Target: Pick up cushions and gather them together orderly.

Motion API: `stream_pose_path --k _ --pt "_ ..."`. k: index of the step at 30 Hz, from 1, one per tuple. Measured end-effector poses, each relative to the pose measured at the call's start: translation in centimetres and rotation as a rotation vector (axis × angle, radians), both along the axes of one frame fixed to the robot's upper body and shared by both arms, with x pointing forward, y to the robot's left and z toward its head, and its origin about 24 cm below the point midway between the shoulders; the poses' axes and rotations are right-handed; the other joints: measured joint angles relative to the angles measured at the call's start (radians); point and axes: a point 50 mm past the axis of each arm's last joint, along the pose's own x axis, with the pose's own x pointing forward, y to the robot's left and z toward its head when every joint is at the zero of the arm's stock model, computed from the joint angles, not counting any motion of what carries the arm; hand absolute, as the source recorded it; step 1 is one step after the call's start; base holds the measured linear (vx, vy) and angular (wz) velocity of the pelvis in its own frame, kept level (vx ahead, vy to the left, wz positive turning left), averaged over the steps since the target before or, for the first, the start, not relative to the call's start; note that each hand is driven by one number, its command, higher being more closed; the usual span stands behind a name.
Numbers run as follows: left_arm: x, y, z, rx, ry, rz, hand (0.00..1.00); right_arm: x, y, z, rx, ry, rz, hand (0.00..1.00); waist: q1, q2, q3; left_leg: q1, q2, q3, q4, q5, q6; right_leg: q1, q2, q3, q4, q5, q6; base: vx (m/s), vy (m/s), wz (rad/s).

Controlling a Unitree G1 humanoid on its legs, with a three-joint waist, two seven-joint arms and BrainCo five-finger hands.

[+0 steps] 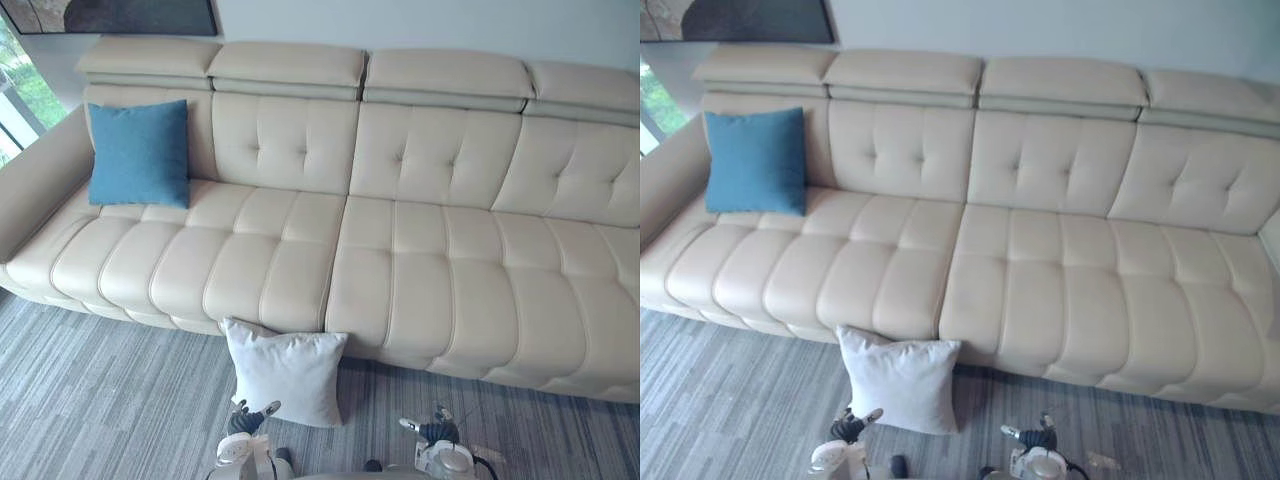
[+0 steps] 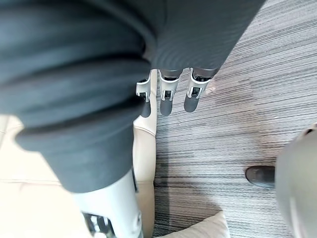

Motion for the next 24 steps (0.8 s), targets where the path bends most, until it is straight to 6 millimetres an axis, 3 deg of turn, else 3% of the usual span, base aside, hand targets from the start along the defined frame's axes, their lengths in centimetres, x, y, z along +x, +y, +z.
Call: stream_pose_path --k 13,16,18,19,21,23,24 --pt "-0.6 0.8 -0.2 0.021 0.023 0.003 0.00 -0.4 -0.3 -0.4 0.004 0.038 -0.006 0.00 0.002 0.005 0.014 0.015 -0.030 -0.073 -0.081 0.074 0.014 0.028 -0.009 -0.060 -0.042 0.028 0.005 -0.08 0.014 0.18" --pt "0.1 0.9 0.2 0.022 -0.015 0.010 0.00 0.8 -0.4 0.0 -0.007 0.012 0.011 0.00 0.006 0.009 0.025 -0.142 -0.039 -0.123 0.023 0.046 0.023 -0.061 -0.039 -0.142 0.039 0.004 0.007 -0.09 0.021 0.62" --pt "0.3 1.0 0.3 0.023 -0.018 0.008 0.00 1.8 -0.4 0.3 -0.012 -0.009 0.014 0.00 0.000 0.015 0.029 -0.189 -0.030 -0.070 0.012 0.028 0.051 -0.098 -0.066 -0.191 0.032 0.024 -0.011 -0.03 0.057 0.75" --pt "0.8 0.9 0.5 0.024 -0.030 -0.002 0.00 2.3 -0.5 0.4 -0.016 -0.016 0.016 0.00 -0.002 0.006 0.043 -0.206 -0.006 0.047 0.039 0.025 0.075 -0.112 -0.094 -0.219 0.030 0.039 -0.015 0.01 0.072 0.56" --pt "0.5 0.8 0.3 0.024 -0.017 -0.011 0.00 2.6 -1.2 0.6 -0.036 -0.015 0.018 0.00 -0.005 0.015 0.044 -0.180 0.043 0.180 0.107 0.031 0.081 -0.102 -0.121 -0.255 0.049 0.037 -0.007 0.08 0.095 0.67" --pt "0.2 0.3 0.1 0.022 0.000 -0.050 0.00 2.5 -2.0 0.7 -0.056 -0.012 0.017 0.00 -0.017 0.038 0.046 -0.112 0.055 0.241 0.054 0.011 0.035 -0.065 -0.129 -0.279 0.038 0.045 0.020 0.11 0.213 0.52" --pt "0.4 0.3 0.2 0.034 -0.001 -0.082 0.00 3.0 -2.0 0.9 -0.056 -0.026 0.022 0.00 -0.016 0.025 0.049 -0.074 0.018 0.236 0.004 0.027 0.028 -0.036 -0.146 -0.284 0.004 0.069 0.049 0.03 0.198 0.24"
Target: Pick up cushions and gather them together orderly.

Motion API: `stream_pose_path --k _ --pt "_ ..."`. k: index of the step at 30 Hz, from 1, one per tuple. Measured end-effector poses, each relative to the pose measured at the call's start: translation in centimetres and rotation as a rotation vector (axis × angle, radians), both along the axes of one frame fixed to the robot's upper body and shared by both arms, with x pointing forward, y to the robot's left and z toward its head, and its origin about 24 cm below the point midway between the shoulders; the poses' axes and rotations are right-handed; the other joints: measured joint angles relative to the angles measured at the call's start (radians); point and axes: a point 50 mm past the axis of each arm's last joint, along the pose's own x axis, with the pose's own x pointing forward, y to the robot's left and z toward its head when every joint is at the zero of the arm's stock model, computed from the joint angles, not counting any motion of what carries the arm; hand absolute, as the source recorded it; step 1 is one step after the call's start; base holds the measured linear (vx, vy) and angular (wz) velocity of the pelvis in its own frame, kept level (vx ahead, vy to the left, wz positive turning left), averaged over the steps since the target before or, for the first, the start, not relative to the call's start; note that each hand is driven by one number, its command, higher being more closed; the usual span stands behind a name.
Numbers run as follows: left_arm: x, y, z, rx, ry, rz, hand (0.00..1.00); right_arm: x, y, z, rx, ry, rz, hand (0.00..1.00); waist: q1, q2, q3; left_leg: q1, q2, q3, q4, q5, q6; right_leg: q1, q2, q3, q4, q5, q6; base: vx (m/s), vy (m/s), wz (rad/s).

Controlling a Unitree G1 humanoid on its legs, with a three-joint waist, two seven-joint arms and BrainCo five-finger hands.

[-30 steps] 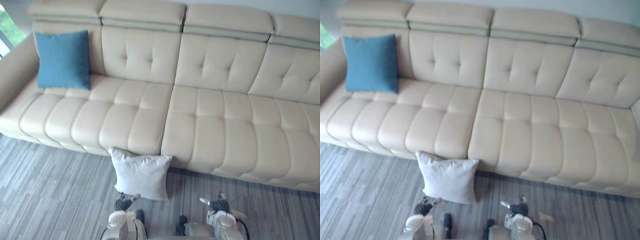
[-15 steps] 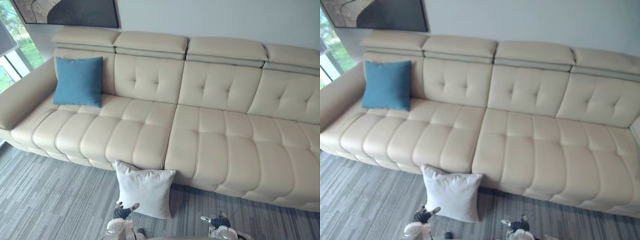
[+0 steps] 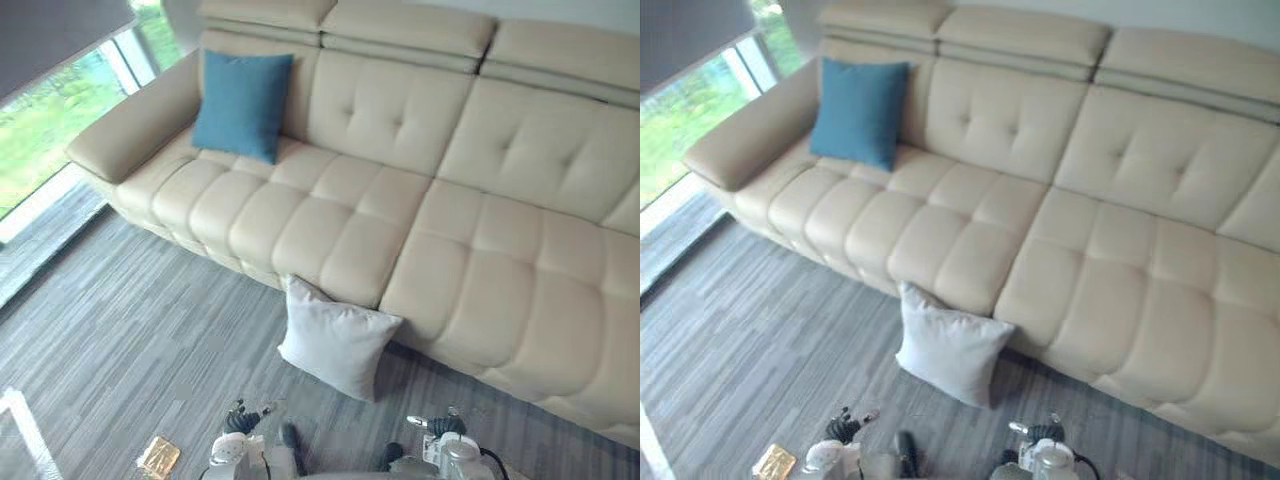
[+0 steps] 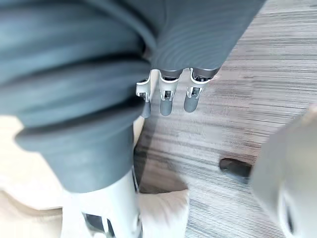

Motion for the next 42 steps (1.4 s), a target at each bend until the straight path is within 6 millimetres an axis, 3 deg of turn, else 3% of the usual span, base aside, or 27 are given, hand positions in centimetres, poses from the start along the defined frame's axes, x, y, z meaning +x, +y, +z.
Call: stream_pose_path --k 4,6,7,8,9,10,11,12,15,17,18,20,22,24,27,28,29,30,32,33,34,36,38,42 --pt "0.0 0.2 0.0 0.037 0.015 -0.088 0.00 -0.4 0.7 -0.3 0.027 0.018 0.005 0.00 -0.005 -0.023 -0.012 0.035 -0.072 -0.031 -0.096 0.036 0.029 0.020 -0.043 -0.031 -0.016 0.017 0.028 0.02 0.158 0.32" --pt "0.1 0.2 0.0 0.040 0.015 -0.105 0.00 -0.4 0.8 -0.5 0.032 0.031 0.008 0.00 -0.012 -0.031 -0.007 0.031 -0.112 -0.045 -0.095 0.018 0.054 0.007 -0.101 -0.050 0.048 -0.013 0.045 0.05 0.202 0.34" --pt "0.1 0.5 0.0 0.047 0.014 -0.111 0.00 -0.6 0.8 -0.6 0.037 0.045 0.009 0.00 -0.013 -0.046 0.008 0.032 -0.134 -0.048 -0.075 -0.017 0.064 -0.009 -0.149 -0.046 0.127 -0.048 0.032 0.02 0.166 0.28" --pt "0.1 0.8 0.0 0.053 0.015 -0.122 0.00 -0.6 0.9 -0.6 0.037 0.051 0.016 0.00 -0.015 -0.048 0.029 0.033 -0.149 -0.071 -0.055 -0.044 0.081 -0.054 -0.197 -0.014 0.278 -0.069 -0.059 0.01 0.162 0.21" --pt "0.0 0.9 0.0 0.055 0.016 -0.123 0.00 -0.6 1.0 -0.6 0.038 0.054 0.026 0.00 -0.018 -0.047 0.030 0.037 -0.149 -0.072 -0.053 -0.047 0.086 -0.081 -0.202 0.013 0.331 -0.064 -0.097 0.03 0.145 0.21" --pt "-0.2 1.3 0.0 0.066 0.030 -0.123 0.00 -0.2 1.2 -0.5 0.037 0.043 0.048 0.00 -0.029 -0.032 0.034 0.046 -0.136 -0.091 -0.046 -0.056 0.093 -0.153 -0.179 0.137 0.435 -0.063 -0.127 0.10 0.092 0.27" --pt "-0.3 1.8 0.0 0.076 0.033 -0.118 0.00 0.1 1.4 -0.4 0.041 0.033 0.057 0.00 -0.039 -0.033 0.039 0.047 -0.118 -0.113 -0.037 -0.063 0.093 -0.181 -0.115 0.223 0.461 -0.103 -0.090 0.16 0.048 0.50" --pt "-0.2 2.5 0.2 0.097 0.033 -0.119 0.00 -0.1 1.8 -0.6 0.051 0.039 0.059 0.00 -0.039 -0.038 0.044 0.048 -0.100 -0.146 -0.045 -0.064 0.094 -0.218 -0.011 0.287 0.475 -0.154 -0.073 0.12 -0.015 0.49" --pt "-0.2 2.8 0.2 0.100 0.035 -0.109 0.00 -0.4 1.7 -0.6 0.053 0.039 0.052 0.00 -0.042 -0.060 0.051 0.081 -0.096 -0.179 -0.069 -0.071 0.082 -0.246 0.098 0.278 0.413 -0.172 -0.077 0.16 -0.030 0.52" --pt "-0.5 2.6 0.0 0.093 0.047 -0.110 0.00 -1.2 1.4 -0.9 0.049 0.057 0.031 0.00 -0.050 -0.074 0.042 0.094 -0.114 -0.196 -0.053 -0.099 0.064 -0.243 0.129 0.284 0.314 -0.143 -0.119 0.30 -0.082 0.54" --pt "-0.5 2.4 -0.1 0.078 0.052 -0.078 0.00 -1.6 1.2 -1.0 0.053 0.064 0.014 0.00 -0.050 -0.082 0.030 0.071 -0.110 -0.212 0.074 -0.171 0.044 -0.210 0.136 0.272 0.247 -0.122 -0.127 0.37 -0.110 0.39" --pt "-0.7 2.1 -0.2 0.061 0.053 -0.045 0.00 -1.8 1.1 -1.0 0.056 0.064 0.000 0.00 -0.047 -0.058 0.015 0.018 -0.076 -0.200 0.212 -0.216 0.025 -0.182 0.157 0.254 0.202 -0.119 -0.130 0.35 -0.096 0.23" --pt "0.1 1.7 0.2 0.029 0.000 0.027 0.00 -1.4 1.4 -0.9 0.073 0.046 -0.015 0.00 -0.026 -0.017 0.030 -0.165 0.051 -0.156 0.654 -0.284 0.003 -0.088 0.227 0.263 0.120 -0.110 -0.142 0.39 -0.085 -0.09" --pt "0.1 1.7 0.3 0.019 -0.012 0.056 0.00 -1.1 1.5 -0.7 0.074 0.033 -0.023 0.00 -0.003 -0.011 0.032 -0.185 0.094 -0.152 0.711 -0.302 -0.018 -0.036 0.246 0.296 0.116 -0.115 -0.150 0.35 0.003 -0.55" --pt "0.5 1.4 0.5 0.012 -0.026 0.055 0.00 0.0 1.8 -0.2 0.084 -0.014 -0.043 0.00 0.008 -0.024 0.038 -0.197 0.096 -0.191 0.578 -0.304 -0.027 0.004 0.233 0.357 0.126 -0.118 -0.152 0.27 0.097 -0.80" --pt "0.8 1.0 0.5 0.003 -0.034 0.052 0.00 0.3 2.0 0.0 0.087 -0.033 -0.046 0.00 0.010 -0.018 0.036 -0.210 0.082 -0.255 0.473 -0.269 -0.023 0.002 0.227 0.376 0.135 -0.123 -0.144 0.24 0.218 -0.72" --pt "1.1 0.3 0.5 -0.014 -0.039 0.052 0.00 0.5 2.2 0.1 0.090 -0.044 -0.047 0.00 0.014 0.004 0.026 -0.205 0.051 -0.370 0.325 -0.139 -0.038 -0.003 0.223 0.406 0.150 -0.149 -0.102 0.24 0.218 -0.65" --pt "1.2 0.2 0.6 -0.015 -0.043 0.052 0.00 0.4 2.1 0.1 0.087 -0.040 -0.049 0.00 0.016 0.001 0.032 -0.202 0.042 -0.400 0.323 -0.120 -0.085 -0.001 0.223 0.417 0.153 -0.161 -0.088 0.19 0.219 -0.37" --pt "2.5 -0.1 1.1 -0.016 -0.079 0.034 0.00 0.3 3.6 -0.2 0.123 -0.029 -0.048 0.00 0.016 -0.037 0.042 -0.195 -0.033 -0.484 0.353 -0.123 -0.084 -0.002 0.171 0.452 0.148 -0.173 -0.070 0.14 0.204 -0.16" --pt "2.8 -0.5 1.2 -0.023 -0.089 0.023 0.00 0.2 4.2 -0.3 0.139 -0.022 -0.043 0.00 0.021 -0.045 0.041 -0.206 -0.078 -0.574 0.400 -0.129 -0.085 0.000 0.150 0.472 0.144 -0.170 -0.066 0.10 0.200 -0.31" --pt "2.8 -0.6 1.2 -0.026 -0.090 0.020 0.00 0.4 4.5 -0.2 0.144 -0.026 -0.041 0.00 0.022 -0.044 0.041 -0.205 -0.087 -0.594 0.417 -0.138 -0.084 0.001 0.145 0.488 0.144 -0.169 -0.065 0.11 0.243 -0.68" --pt "2.5 -0.9 1.0 -0.034 -0.080 0.019 0.00 1.4 5.0 0.2 0.149 -0.050 -0.004 0.00 0.032 -0.018 0.040 -0.171 -0.068 -0.542 0.445 -0.215 -0.051 0.002 0.154 0.582 0.142 -0.157 -0.046 0.06 0.249 -1.06" --pt "2.3 -0.9 0.9 -0.032 -0.072 0.014 0.00 1.5 5.2 0.2 0.150 -0.051 0.009 0.00 0.032 -0.020 0.041 -0.148 -0.058 -0.495 0.435 -0.234 -0.034 -0.002 0.152 0.631 0.133 -0.144 -0.025 -0.01 0.200 -0.85" --pt "2.1 -0.8 0.7 -0.016 -0.058 -0.010 0.00 -0.3 5.1 -0.5 0.151 -0.003 0.006 0.00 0.027 -0.033 0.028 -0.108 -0.044 -0.405 0.379 -0.251 -0.025 -0.032 0.139 0.699 0.123 -0.132 -0.005 -0.08 0.114 -0.73"
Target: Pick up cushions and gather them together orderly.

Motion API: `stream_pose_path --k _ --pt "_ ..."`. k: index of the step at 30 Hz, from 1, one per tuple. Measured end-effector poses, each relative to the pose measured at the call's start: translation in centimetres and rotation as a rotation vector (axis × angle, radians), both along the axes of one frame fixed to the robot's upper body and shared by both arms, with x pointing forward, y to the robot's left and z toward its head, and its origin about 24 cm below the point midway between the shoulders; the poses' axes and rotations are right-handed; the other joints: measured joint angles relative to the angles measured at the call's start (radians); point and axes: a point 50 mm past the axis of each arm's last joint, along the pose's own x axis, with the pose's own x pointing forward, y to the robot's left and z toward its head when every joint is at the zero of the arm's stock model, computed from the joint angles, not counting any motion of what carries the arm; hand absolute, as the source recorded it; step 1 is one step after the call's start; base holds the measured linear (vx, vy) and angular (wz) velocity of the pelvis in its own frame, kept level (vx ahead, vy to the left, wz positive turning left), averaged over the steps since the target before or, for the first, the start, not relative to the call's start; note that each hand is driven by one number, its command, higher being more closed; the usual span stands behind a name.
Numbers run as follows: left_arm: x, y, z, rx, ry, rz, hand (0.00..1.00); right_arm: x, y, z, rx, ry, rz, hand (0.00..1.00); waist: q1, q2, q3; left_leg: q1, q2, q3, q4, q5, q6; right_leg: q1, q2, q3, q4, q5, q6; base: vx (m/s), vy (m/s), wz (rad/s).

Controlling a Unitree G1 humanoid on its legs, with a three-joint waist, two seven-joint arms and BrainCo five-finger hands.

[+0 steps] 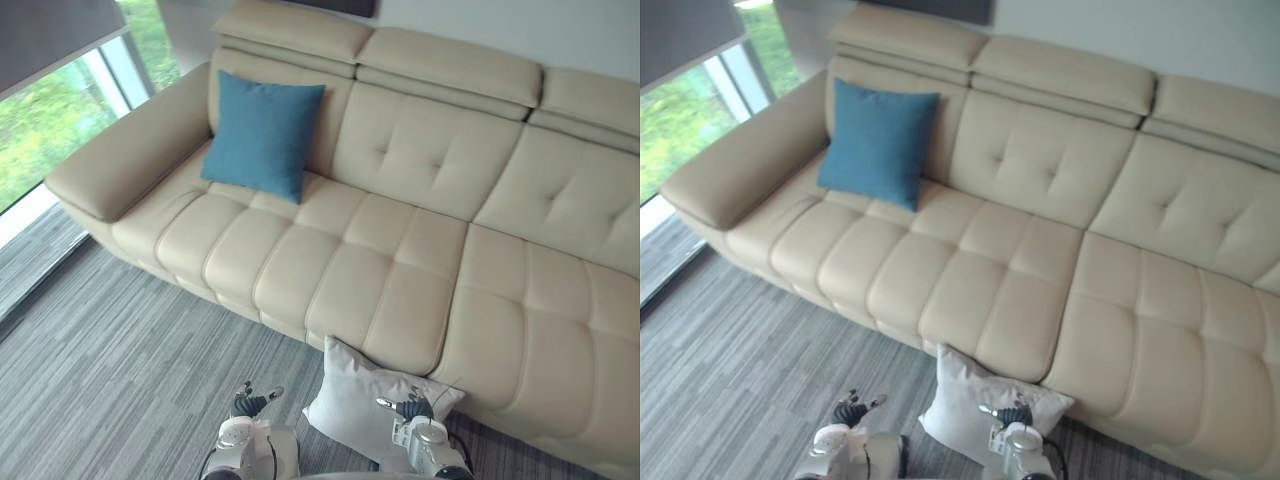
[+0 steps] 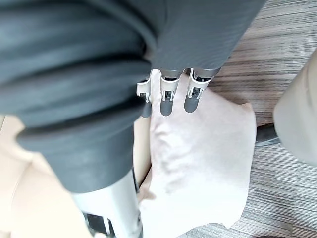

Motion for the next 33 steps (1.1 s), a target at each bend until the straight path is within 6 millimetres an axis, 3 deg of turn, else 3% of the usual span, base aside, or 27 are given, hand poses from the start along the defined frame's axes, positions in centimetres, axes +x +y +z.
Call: stream_pose_path --k 4,11,13,14,15,16,17,22,26,27,30,33 --pt "-0.5 0.0 -0.3 0.005 0.023 -0.012 0.00 -0.4 0.1 -0.1 -0.001 0.011 0.023 0.00 -0.005 0.002 -0.017 0.029 0.027 0.090 -0.023 -0.002 -0.003 -0.021 0.008 0.055 -0.032 0.018 0.028 -0.06 0.009 -0.70" --pt "-0.7 -0.7 -0.4 -0.007 0.033 -0.027 0.00 -0.4 -0.6 -0.1 -0.020 0.014 0.022 0.00 -0.005 0.013 -0.039 0.033 0.061 0.128 -0.017 -0.032 -0.019 -0.050 0.049 0.114 -0.031 0.021 0.013 0.01 -0.026 -0.32" --pt "-0.6 -0.8 -0.4 -0.011 0.030 -0.022 0.00 -0.4 -0.9 -0.1 -0.028 0.014 0.023 0.00 0.001 0.020 -0.043 0.030 0.083 0.162 -0.007 -0.046 -0.011 -0.079 0.065 0.121 -0.024 0.053 0.017 0.05 0.012 -0.68" --pt "-0.7 -0.8 -0.3 -0.013 0.023 -0.014 0.00 0.0 -0.9 0.0 -0.036 0.006 0.036 0.00 0.009 0.038 -0.054 0.027 0.118 0.204 -0.018 -0.043 -0.009 -0.112 0.074 0.028 -0.021 0.096 -0.015 0.04 -0.001 -0.90" --pt "-0.9 -0.7 -0.4 -0.013 0.025 -0.007 0.00 0.1 -0.9 0.1 -0.039 0.002 0.043 0.00 0.017 0.039 -0.057 0.029 0.130 0.228 -0.028 -0.030 -0.011 -0.117 0.058 -0.040 -0.017 0.097 -0.029 0.05 -0.047 -0.94" --pt "-0.8 -0.5 -0.3 -0.017 0.019 0.008 0.00 0.2 -0.9 0.1 -0.044 0.001 0.046 0.00 0.018 0.034 -0.060 0.036 0.131 0.263 -0.040 -0.029 -0.012 -0.130 0.020 -0.212 -0.008 0.091 -0.038 0.09 -0.053 -0.69" --pt "-0.8 -0.5 -0.3 -0.019 0.019 0.011 0.00 0.1 -1.3 0.1 -0.061 0.004 0.056 0.00 0.017 0.040 -0.057 0.047 0.130 0.275 -0.045 -0.029 -0.012 -0.125 0.005 -0.301 -0.016 0.101 -0.027 0.13 -0.052 -0.53" --pt "-0.7 -0.5 -0.3 -0.025 0.013 0.013 0.00 -0.2 -2.6 0.1 -0.096 0.011 0.046 0.00 0.020 0.057 -0.053 0.067 0.130 0.246 -0.046 -0.026 -0.014 -0.112 0.023 -0.286 -0.009 0.101 -0.027 0.09 -0.030 -0.12" --pt "1.8 -0.2 0.9 -0.025 -0.068 0.031 0.00 2.4 -3.3 1.3 -0.133 -0.067 0.046 0.00 0.020 0.047 0.002 -0.034 0.127 0.204 0.021 -0.022 -0.021 -0.240 0.003 -0.311 0.126 0.073 -0.032 -0.08 -0.037 0.06" --pt "3.3 0.2 1.8 -0.015 -0.121 0.049 0.00 4.2 -3.6 2.4 -0.149 -0.136 0.040 0.00 0.023 0.041 0.044 -0.102 0.128 0.191 0.096 -0.022 -0.021 -0.303 -0.009 -0.313 0.201 0.052 -0.036 -0.16 -0.042 0.11" --pt "4.6 1.0 2.7 -0.011 -0.176 0.078 0.00 6.2 -3.7 3.9 -0.153 -0.225 -0.003 0.00 0.024 0.029 0.070 -0.200 0.130 0.171 0.176 -0.026 -0.019 -0.397 -0.018 -0.313 0.277 0.025 -0.045 -0.18 -0.070 0.02" --pt "6.5 1.8 4.2 -0.011 -0.257 0.143 0.00 8.8 -4.2 5.9 -0.164 -0.327 -0.051 0.00 0.028 0.029 0.108 -0.305 0.157 0.155 0.243 -0.099 -0.039 -0.525 -0.009 -0.313 0.374 -0.026 -0.057 -0.24 -0.094 -0.17"
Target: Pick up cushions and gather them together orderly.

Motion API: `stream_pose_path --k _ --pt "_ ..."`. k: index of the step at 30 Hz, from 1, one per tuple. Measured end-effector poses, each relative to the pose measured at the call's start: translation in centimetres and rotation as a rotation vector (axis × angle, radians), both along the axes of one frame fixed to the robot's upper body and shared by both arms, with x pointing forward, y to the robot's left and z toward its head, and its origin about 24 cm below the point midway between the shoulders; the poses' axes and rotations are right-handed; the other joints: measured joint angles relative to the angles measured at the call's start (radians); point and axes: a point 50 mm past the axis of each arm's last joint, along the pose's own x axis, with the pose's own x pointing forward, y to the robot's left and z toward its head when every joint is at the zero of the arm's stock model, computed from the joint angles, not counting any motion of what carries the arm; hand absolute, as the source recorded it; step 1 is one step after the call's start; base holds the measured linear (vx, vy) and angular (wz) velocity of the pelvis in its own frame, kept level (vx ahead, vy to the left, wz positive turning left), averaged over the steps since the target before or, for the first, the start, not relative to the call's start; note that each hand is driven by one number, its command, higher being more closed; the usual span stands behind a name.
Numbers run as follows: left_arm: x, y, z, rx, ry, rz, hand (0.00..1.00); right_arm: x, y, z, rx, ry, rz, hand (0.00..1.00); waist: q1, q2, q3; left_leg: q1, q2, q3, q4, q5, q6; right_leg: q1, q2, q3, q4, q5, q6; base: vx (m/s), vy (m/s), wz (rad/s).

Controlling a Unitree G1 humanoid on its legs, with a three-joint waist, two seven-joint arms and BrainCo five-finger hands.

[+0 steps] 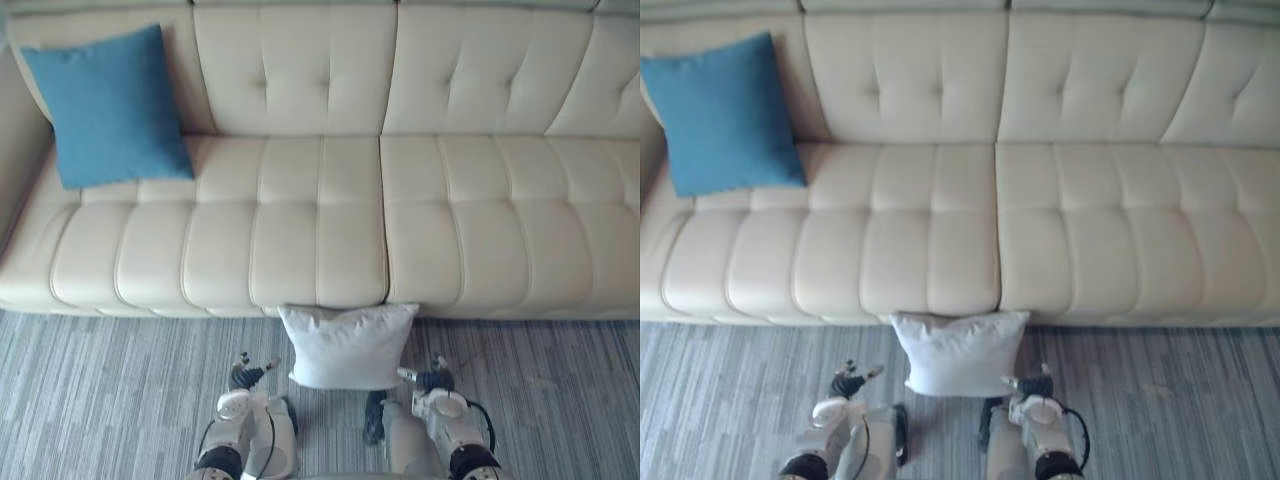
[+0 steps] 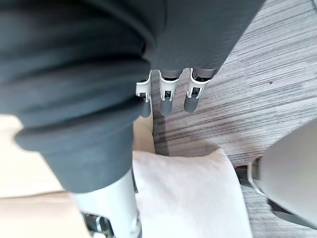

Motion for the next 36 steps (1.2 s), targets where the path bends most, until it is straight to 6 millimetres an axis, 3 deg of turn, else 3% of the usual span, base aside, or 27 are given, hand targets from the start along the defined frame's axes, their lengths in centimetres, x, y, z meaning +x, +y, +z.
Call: stream_pose_path --k 4,6,9,11,12,14,15,16,22,26,29,30,31,36 --pt "2.8 0.3 2.0 -0.008 -0.091 0.022 0.00 2.2 -0.2 1.9 -0.004 -0.085 -0.027 0.00 0.003 -0.030 0.053 -0.143 0.013 -0.015 0.105 -0.017 0.004 -0.146 -0.003 0.006 0.105 -0.021 -0.002 -0.18 -0.085 -0.06" --pt "3.8 0.3 2.8 -0.011 -0.124 0.040 0.00 3.0 -0.3 2.6 0.001 -0.109 -0.055 0.00 0.002 -0.032 0.056 -0.217 0.015 -0.031 0.144 -0.018 0.003 -0.217 -0.006 0.005 0.141 -0.023 -0.006 -0.10 -0.060 0.00" --pt "6.1 0.6 5.0 -0.002 -0.209 0.050 0.00 5.6 -0.4 4.9 0.012 -0.192 -0.080 0.00 0.002 -0.037 0.085 -0.326 0.021 -0.046 0.204 -0.018 0.003 -0.322 -0.008 0.006 0.198 -0.022 -0.017 -0.08 -0.055 -0.01" --pt "8.8 1.1 8.0 0.012 -0.310 0.051 0.00 8.4 -0.7 8.1 -0.005 -0.293 -0.072 0.00 0.000 -0.039 0.119 -0.445 0.022 -0.068 0.274 -0.017 0.000 -0.433 -0.013 0.005 0.264 -0.017 -0.040 -0.10 -0.051 0.06" --pt "9.2 1.2 8.5 0.015 -0.326 0.049 0.00 8.9 -0.7 8.7 -0.008 -0.312 -0.072 0.00 0.000 -0.040 0.119 -0.468 0.023 -0.071 0.286 -0.017 0.000 -0.455 -0.014 0.005 0.274 -0.018 -0.041 -0.10 -0.042 0.04" --pt "11.2 1.6 11.1 0.030 -0.407 0.043 0.00 11.3 -0.9 12.2 -0.024 -0.413 -0.066 0.00 -0.003 -0.040 0.161 -0.536 0.024 -0.085 0.324 -0.016 -0.001 -0.519 -0.014 0.005 0.308 -0.017 -0.043 -0.10 -0.042 0.01" --pt "12.5 1.9 13.2 0.043 -0.467 0.040 0.00 12.7 -1.0 14.8 -0.025 -0.491 -0.063 0.00 -0.006 -0.042 0.183 -0.594 0.025 -0.096 0.348 -0.016 -0.001 -0.571 -0.014 0.004 0.327 -0.015 -0.047 -0.09 -0.030 0.01" --pt "12.6 1.9 13.4 0.045 -0.474 0.039 0.00 12.8 -1.0 15.0 -0.026 -0.499 -0.063 0.00 -0.006 -0.043 0.184 -0.600 0.024 -0.096 0.350 -0.016 0.000 -0.579 -0.014 0.004 0.328 -0.014 -0.047 -0.09 -0.026 -0.03" --pt "16.3 1.8 21.8 0.086 -0.723 0.016 0.00 15.9 -1.1 23.4 -0.053 -0.723 -0.054 0.00 -0.012 -0.062 0.239 -0.810 0.025 -0.116 0.408 -0.004 -0.003 -0.775 -0.014 0.001 0.371 0.005 -0.056 -0.04 -0.011 -0.03" --pt "17.7 0.1 26.0 0.076 -0.832 -0.019 0.00 16.9 0.3 26.7 -0.016 -0.806 -0.041 0.00 -0.013 -0.062 0.257 -0.899 0.019 -0.136 0.433 -0.001 -0.004 -0.859 -0.018 -0.005 0.402 0.006 -0.057 -0.03 -0.004 0.02" --pt "18.2 -1.4 27.9 0.049 -0.884 -0.008 0.00 17.2 1.6 27.8 0.018 -0.834 -0.045 0.00 -0.015 -0.062 0.258 -0.934 0.012 -0.157 0.436 0.005 -0.015 -0.888 -0.022 -0.016 0.416 0.005 -0.057 -0.03 -0.004 0.11" --pt "18.2 -2.1 28.5 0.043 -0.899 -0.008 0.00 17.3 1.9 27.9 0.021 -0.834 -0.044 1.00 -0.015 -0.062 0.258 -0.937 0.010 -0.162 0.435 0.006 -0.017 -0.891 -0.023 -0.018 0.420 0.005 -0.056 -0.03 -0.004 0.09" --pt "18.2 -2.7 28.8 0.033 -0.913 -0.004 1.00 17.3 2.3 28.0 0.017 -0.835 -0.040 1.00 -0.016 -0.062 0.258 -0.938 0.009 -0.167 0.433 0.008 -0.020 -0.891 -0.023 -0.022 0.421 0.005 -0.056 -0.04 -0.003 0.10" --pt "18.0 -4.4 30.9 0.017 -0.987 0.019 1.00 17.4 4.4 29.1 0.003 -0.870 -0.015 1.00 -0.030 -0.062 0.258 -0.958 0.007 -0.174 0.423 0.022 -0.024 -0.909 -0.023 -0.026 0.418 -0.005 -0.041 -0.04 0.006 0.03"
